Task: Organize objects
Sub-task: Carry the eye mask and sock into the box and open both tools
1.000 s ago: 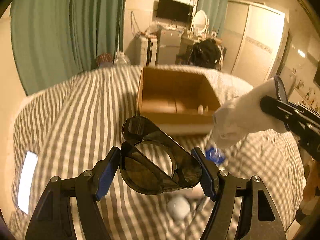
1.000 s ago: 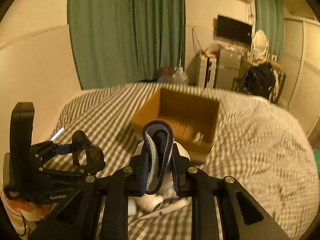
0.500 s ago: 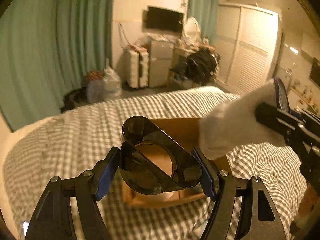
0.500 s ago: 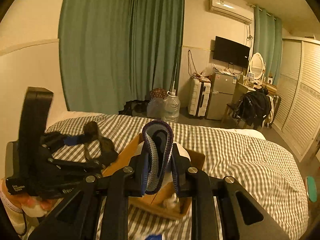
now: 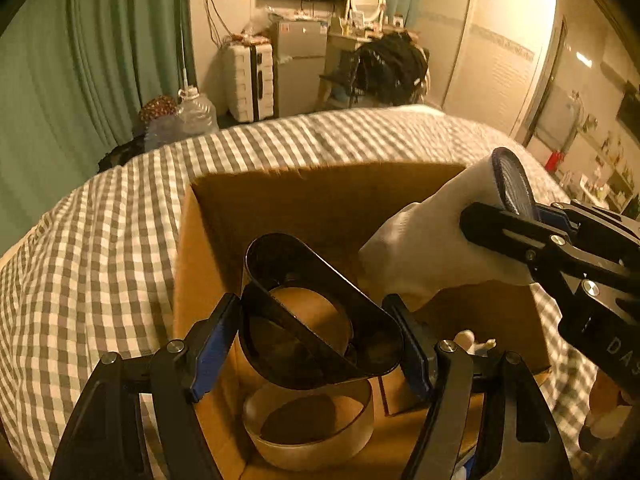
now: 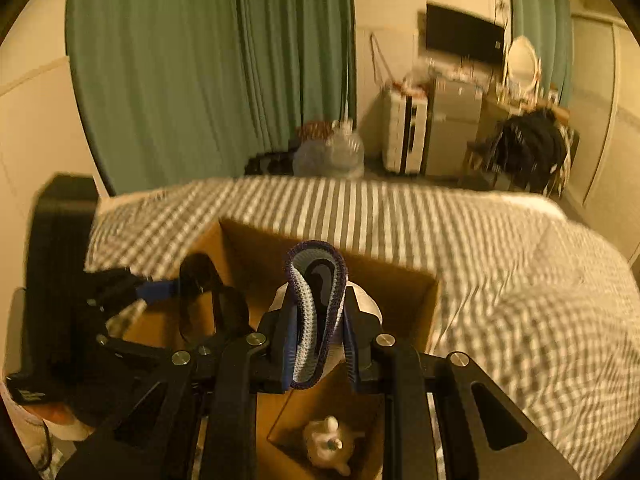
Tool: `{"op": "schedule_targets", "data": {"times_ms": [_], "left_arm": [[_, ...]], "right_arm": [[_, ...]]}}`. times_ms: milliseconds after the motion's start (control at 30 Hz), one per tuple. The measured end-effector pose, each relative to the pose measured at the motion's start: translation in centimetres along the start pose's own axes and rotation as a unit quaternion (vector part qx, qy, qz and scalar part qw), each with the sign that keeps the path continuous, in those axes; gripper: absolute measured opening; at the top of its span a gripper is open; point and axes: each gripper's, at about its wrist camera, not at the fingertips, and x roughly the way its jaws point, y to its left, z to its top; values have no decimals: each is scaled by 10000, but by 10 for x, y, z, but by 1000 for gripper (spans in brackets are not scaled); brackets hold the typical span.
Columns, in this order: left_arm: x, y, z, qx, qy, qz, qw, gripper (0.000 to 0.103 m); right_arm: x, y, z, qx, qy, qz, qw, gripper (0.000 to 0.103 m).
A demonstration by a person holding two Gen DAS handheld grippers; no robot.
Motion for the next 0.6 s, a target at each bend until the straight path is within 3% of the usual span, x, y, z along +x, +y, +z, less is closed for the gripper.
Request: {"op": "schedule_targets", "data": {"times_ms": [133, 200, 233, 267, 467, 600], "left_arm": [[-4, -8, -5, -36, 111, -46, 9999, 77], [-18, -10, -6, -95, 41, 77, 9999, 90], [-29, -10, -5, -153, -61, 172, 9997, 97], [-36, -10, -5, -194, -142, 221, 9995, 97], [-102, -9, -4, -408, -546, 387, 9969, 98], [-148, -15, -21, -331, -723, 782, 9938, 98]], "right_arm": [[-1, -6, -8, 187, 90, 119, 9997, 24], [-17, -6, -9, 227, -87, 43, 9997, 42], [-24, -8, -6, 248, -180, 9, 9995, 56], [-36, -8, -5, 295, -316, -18, 9991, 60], [-102, 2, 8, 192, -678, -214, 9973, 60], [-158, 13, 12, 14, -960, -331, 9948, 64]]}}
